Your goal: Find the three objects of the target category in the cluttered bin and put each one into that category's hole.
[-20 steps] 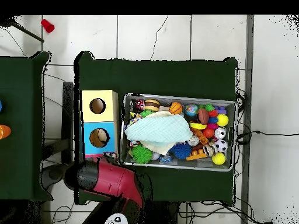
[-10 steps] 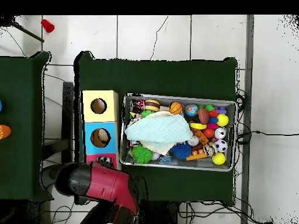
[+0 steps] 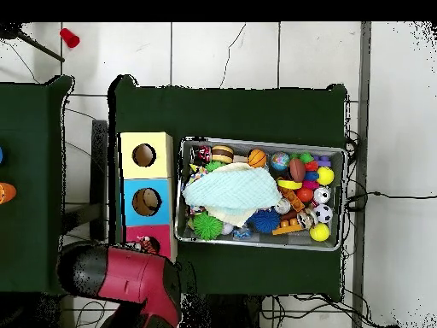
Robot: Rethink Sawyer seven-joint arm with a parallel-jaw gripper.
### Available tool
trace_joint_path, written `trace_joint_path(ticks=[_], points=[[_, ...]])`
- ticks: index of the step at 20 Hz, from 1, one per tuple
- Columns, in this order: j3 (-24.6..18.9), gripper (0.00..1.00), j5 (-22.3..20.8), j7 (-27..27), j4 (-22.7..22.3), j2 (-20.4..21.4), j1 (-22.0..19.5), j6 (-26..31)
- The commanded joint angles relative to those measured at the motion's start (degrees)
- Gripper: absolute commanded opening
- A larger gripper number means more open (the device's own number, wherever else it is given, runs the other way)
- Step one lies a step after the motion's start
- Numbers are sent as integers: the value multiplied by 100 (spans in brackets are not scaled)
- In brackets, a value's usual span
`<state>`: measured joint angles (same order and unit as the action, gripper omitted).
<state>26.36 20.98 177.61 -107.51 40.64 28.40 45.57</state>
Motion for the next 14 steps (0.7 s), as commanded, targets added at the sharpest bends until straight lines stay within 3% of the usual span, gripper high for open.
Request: trace_joint_path(ticks=[1,14], points=[[-223,0,94,957,257,-161,-69,153],[-960,0,595,680,-86,-1029,-481,-1628]])
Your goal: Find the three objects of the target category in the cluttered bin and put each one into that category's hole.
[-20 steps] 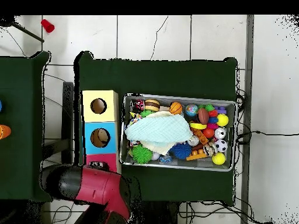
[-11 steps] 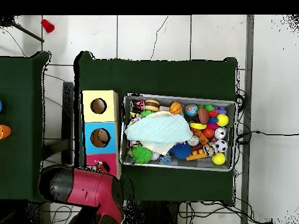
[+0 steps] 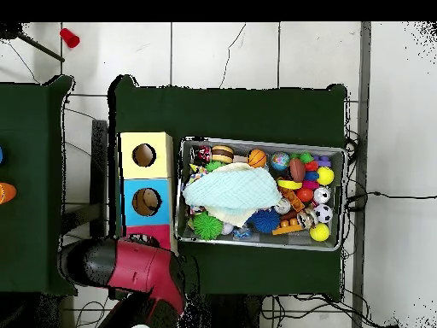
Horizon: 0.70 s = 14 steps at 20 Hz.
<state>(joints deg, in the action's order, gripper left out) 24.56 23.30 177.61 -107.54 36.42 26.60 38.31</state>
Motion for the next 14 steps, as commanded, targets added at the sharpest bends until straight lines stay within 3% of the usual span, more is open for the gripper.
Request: trace_joint_path(ticks=[1,10,14], points=[[-869,0,406,640,-116,-638,-353,-1018],[-984,0,445,645,-12,-907,-395,-1252],[-903,0,424,657,-7,-742,-346,-973]])
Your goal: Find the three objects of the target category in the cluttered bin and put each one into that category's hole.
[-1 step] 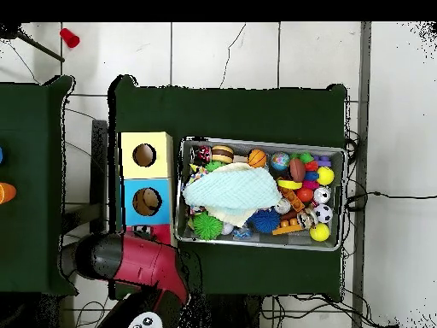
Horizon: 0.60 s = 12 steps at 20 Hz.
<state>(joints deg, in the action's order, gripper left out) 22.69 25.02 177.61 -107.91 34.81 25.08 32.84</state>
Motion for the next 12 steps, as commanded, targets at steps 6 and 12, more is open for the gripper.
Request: trace_joint_path(ticks=[6,12], points=[[-432,0,41,475,34,205,-175,448],[182,0,-590,122,529,596,-210,1313]])
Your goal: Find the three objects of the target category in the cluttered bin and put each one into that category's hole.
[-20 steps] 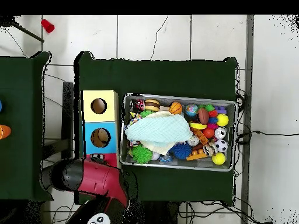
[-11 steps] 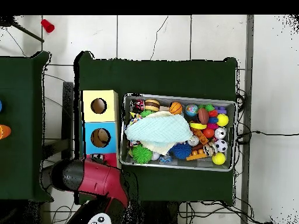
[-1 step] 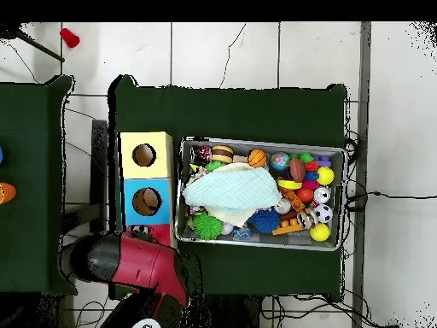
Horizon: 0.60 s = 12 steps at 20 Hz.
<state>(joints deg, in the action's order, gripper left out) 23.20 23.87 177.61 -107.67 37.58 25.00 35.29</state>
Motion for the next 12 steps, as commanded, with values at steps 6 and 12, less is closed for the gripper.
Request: trace_joint_path(ticks=[6,12], points=[[380,0,-1006,-127,973,204,-393,1300],[424,0,-1506,-288,1403,71,-652,1349]])
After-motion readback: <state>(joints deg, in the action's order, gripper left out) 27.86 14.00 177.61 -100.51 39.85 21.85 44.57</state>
